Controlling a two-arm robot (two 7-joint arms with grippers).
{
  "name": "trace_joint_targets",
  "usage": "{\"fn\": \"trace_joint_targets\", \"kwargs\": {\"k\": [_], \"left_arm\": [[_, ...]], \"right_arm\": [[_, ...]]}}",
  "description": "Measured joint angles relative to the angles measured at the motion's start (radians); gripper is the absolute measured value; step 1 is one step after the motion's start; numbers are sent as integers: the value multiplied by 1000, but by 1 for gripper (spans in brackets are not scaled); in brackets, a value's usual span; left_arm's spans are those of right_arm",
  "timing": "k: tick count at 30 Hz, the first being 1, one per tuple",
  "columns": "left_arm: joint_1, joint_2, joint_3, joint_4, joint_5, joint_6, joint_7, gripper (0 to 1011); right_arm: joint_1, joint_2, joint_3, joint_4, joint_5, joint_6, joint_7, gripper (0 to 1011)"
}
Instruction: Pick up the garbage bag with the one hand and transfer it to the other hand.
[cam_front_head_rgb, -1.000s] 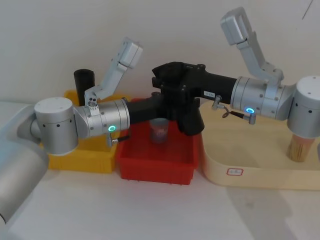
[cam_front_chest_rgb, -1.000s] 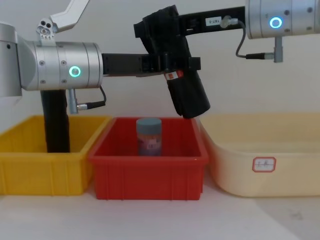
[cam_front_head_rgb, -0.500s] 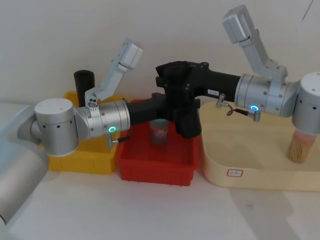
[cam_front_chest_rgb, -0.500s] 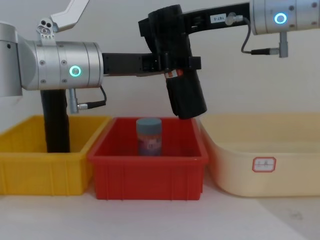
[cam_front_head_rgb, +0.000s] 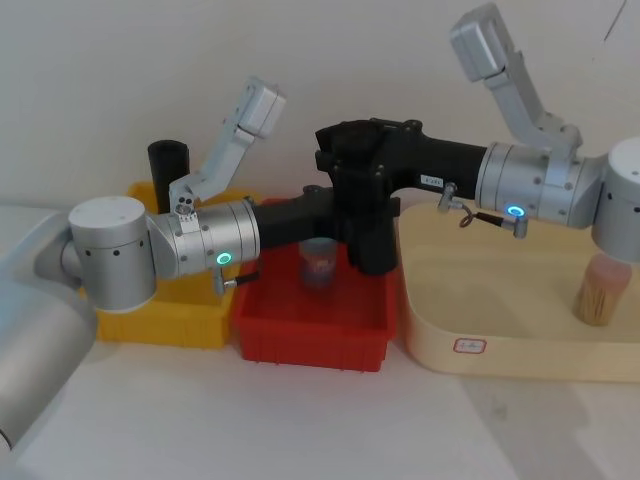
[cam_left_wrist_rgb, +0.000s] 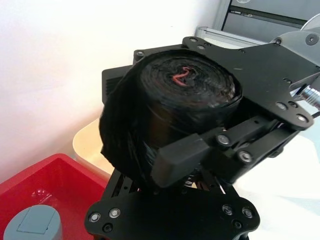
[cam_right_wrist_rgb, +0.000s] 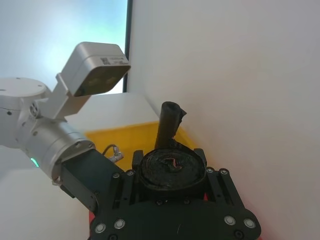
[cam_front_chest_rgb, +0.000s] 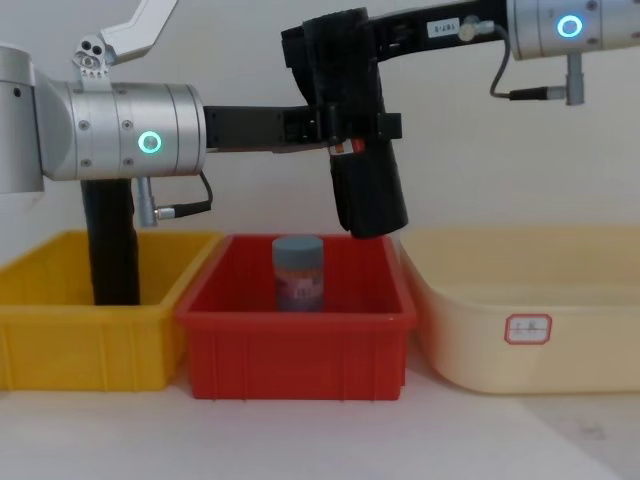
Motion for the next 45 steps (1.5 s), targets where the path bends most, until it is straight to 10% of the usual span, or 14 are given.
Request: {"fn": "trace_joint_targets", "kwargs": {"k": [26, 45], "left_arm": [[0, 2, 0, 1, 1, 1, 1, 410], [-1, -1, -1, 0, 0, 1, 2, 410]], "right_arm": [[36, -30, -20, 110, 104, 36, 136, 587], [23, 15, -62, 46, 2, 3, -17, 583]]}}
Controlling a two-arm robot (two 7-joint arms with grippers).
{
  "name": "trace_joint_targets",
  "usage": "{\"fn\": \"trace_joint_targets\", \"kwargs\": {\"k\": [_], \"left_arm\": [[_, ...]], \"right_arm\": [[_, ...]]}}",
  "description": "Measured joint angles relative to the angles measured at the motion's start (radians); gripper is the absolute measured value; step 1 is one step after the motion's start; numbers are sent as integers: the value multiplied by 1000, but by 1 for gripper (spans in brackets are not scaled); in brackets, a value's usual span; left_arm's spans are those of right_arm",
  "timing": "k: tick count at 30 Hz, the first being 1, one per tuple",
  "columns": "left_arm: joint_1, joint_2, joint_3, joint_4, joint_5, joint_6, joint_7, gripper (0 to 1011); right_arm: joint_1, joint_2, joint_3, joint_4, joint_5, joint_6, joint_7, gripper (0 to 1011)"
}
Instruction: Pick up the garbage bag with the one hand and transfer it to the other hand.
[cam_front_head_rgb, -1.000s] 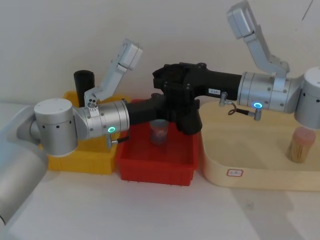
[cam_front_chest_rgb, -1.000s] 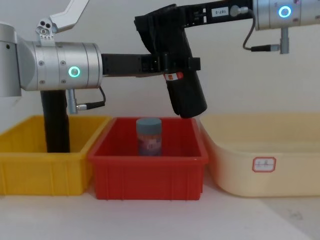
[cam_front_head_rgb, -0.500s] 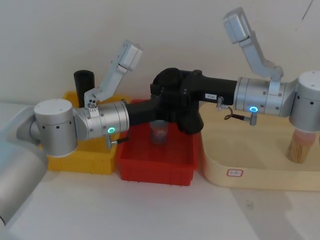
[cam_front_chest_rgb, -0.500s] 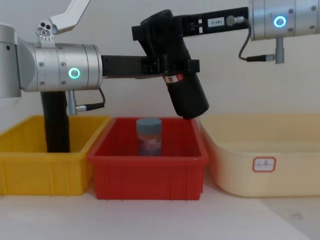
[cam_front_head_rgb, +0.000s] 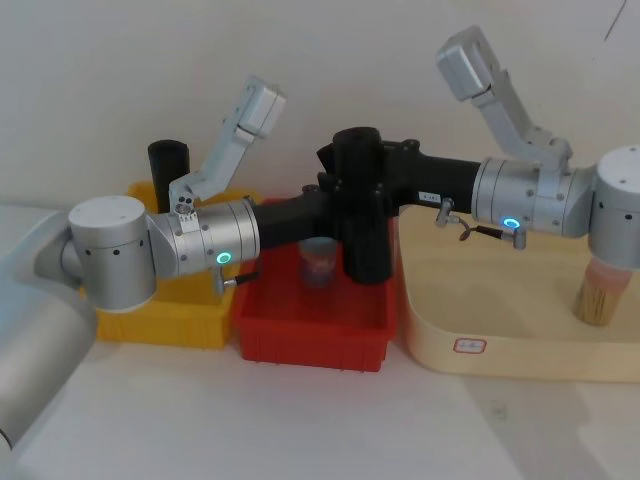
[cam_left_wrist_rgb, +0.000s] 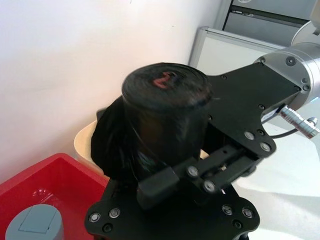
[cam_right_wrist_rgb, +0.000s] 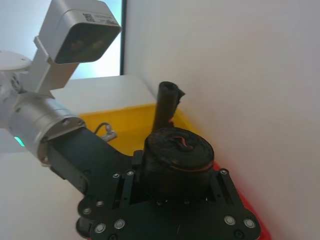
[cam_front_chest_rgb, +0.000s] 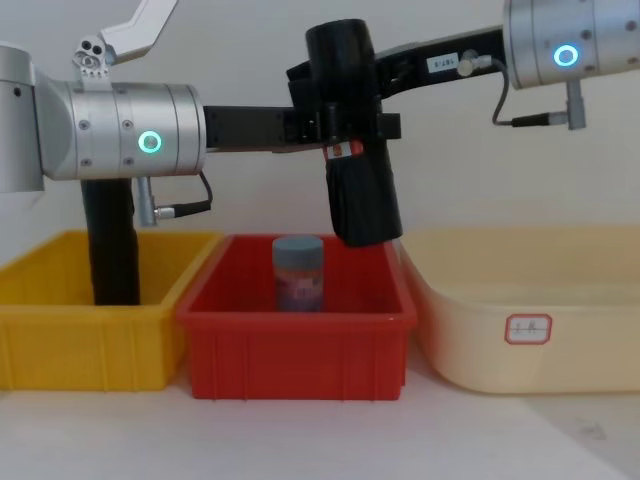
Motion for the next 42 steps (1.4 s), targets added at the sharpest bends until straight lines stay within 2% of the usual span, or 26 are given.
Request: {"fn": "trace_joint_targets", "kwargs": {"k": [8, 21, 35, 42], "left_arm": [[0, -1, 0, -1, -1, -1, -1, 410], [0, 0, 0, -1, -3, -2, -2, 410], [1, 1, 1, 0, 0, -1, -2, 410], [1, 1, 1, 0, 0, 0, -2, 410]], "right_arm": [[-6, 17, 0, -29, -29, -26, -41, 587], [-9, 30, 5, -48, -44, -41, -66, 594], [-9, 35, 7, -55, -48, -49, -76, 973], [-10, 35, 7, -57, -49, -50, -77, 1001]]}}
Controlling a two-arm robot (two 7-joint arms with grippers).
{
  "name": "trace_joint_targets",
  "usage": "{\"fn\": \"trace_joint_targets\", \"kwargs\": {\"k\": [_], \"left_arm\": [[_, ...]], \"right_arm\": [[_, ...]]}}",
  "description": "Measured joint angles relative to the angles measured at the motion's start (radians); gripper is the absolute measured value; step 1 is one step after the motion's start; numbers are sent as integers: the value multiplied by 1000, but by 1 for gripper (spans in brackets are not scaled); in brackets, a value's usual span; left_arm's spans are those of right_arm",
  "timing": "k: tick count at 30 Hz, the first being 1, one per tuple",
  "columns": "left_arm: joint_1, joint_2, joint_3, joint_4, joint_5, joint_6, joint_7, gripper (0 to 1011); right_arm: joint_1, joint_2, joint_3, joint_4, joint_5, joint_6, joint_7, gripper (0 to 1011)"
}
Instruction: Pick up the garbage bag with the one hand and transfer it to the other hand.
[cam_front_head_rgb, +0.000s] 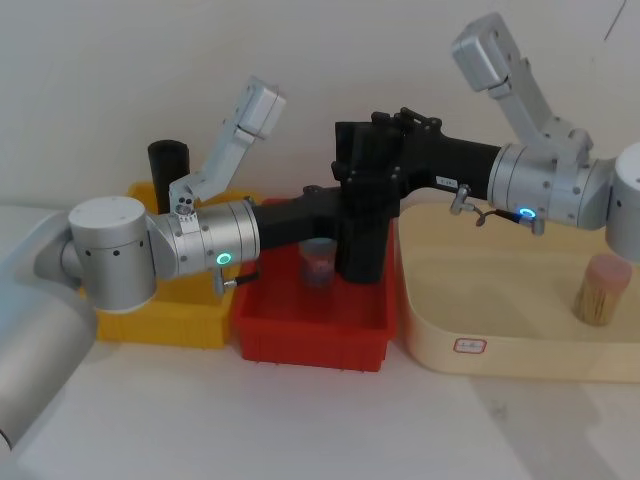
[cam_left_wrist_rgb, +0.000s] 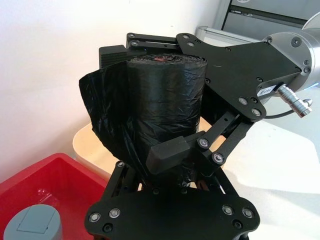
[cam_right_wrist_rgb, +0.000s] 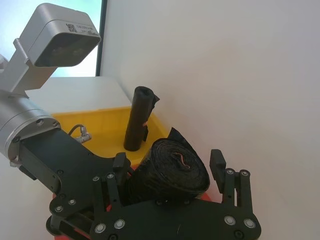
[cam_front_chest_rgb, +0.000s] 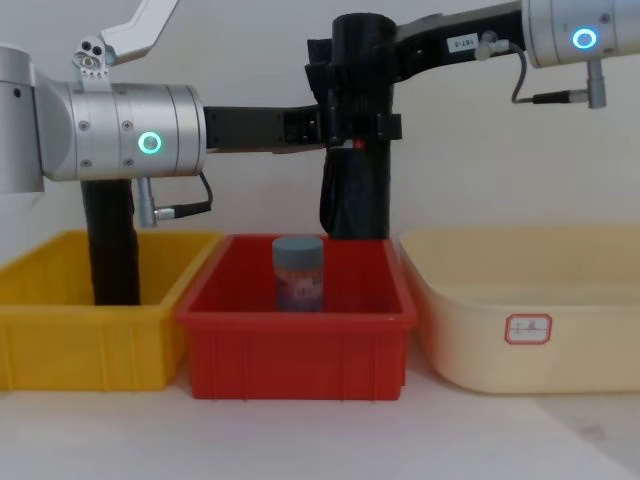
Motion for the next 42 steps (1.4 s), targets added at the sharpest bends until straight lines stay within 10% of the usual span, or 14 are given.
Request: {"fn": "trace_joint_targets", "kwargs": {"k": [17, 42], "left_arm": [[0, 0, 0, 0, 0, 0, 1, 410], [0, 0, 0, 0, 0, 0, 1, 410]], "right_arm": [[-4, 2, 1, -8, 1, 4, -7, 1001], [-24, -7, 33, -88, 114, 160, -14, 1001]]}}
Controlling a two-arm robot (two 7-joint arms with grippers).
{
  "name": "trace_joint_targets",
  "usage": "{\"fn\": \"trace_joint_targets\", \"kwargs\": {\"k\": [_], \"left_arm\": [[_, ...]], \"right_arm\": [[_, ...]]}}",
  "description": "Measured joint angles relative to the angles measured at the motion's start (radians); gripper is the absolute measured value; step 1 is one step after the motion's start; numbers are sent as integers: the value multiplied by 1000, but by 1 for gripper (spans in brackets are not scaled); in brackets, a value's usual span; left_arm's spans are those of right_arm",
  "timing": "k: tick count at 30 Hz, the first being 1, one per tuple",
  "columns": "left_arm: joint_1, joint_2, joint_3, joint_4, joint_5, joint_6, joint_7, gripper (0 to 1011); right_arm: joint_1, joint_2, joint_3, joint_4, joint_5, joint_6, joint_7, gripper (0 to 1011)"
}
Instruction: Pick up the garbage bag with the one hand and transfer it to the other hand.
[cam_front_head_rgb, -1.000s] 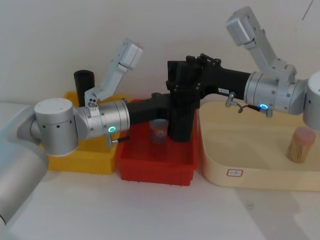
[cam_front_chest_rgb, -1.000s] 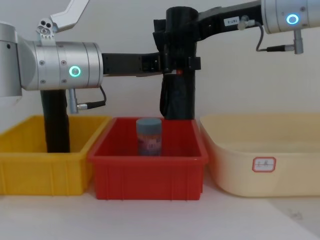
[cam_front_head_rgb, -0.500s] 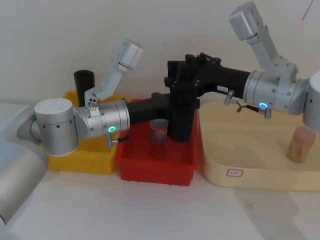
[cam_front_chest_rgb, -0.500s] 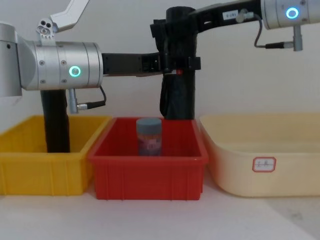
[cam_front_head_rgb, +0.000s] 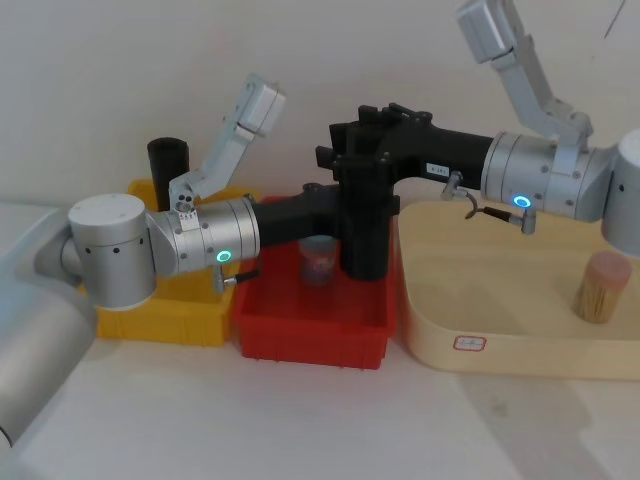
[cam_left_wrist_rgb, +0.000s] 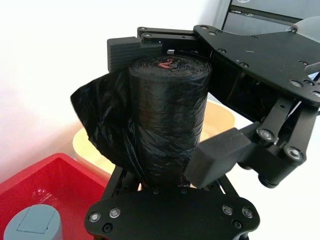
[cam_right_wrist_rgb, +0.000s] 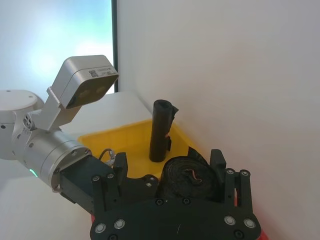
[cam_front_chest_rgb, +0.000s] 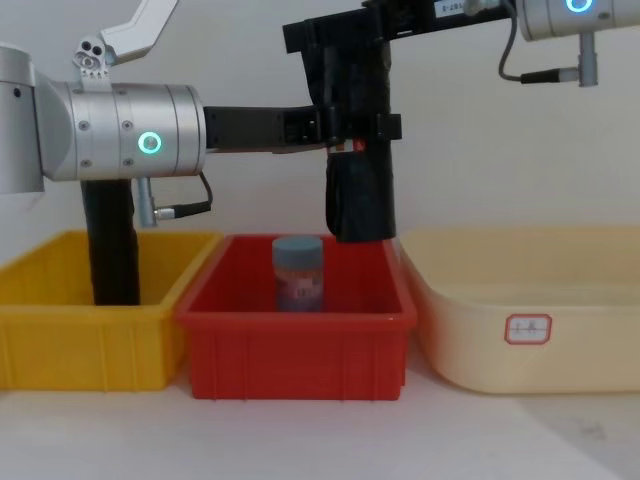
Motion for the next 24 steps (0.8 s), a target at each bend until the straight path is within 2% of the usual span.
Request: {"fn": "trace_joint_targets", "kwargs": {"k": [12, 24], "left_arm": [[0, 0, 0, 0, 0, 0, 0, 410], [0, 0, 0, 0, 0, 0, 0, 410]], "right_arm": [[8, 0, -20, 22, -2, 34, -26, 1002], [13, 5, -32, 43, -20, 42, -63, 993]]}}
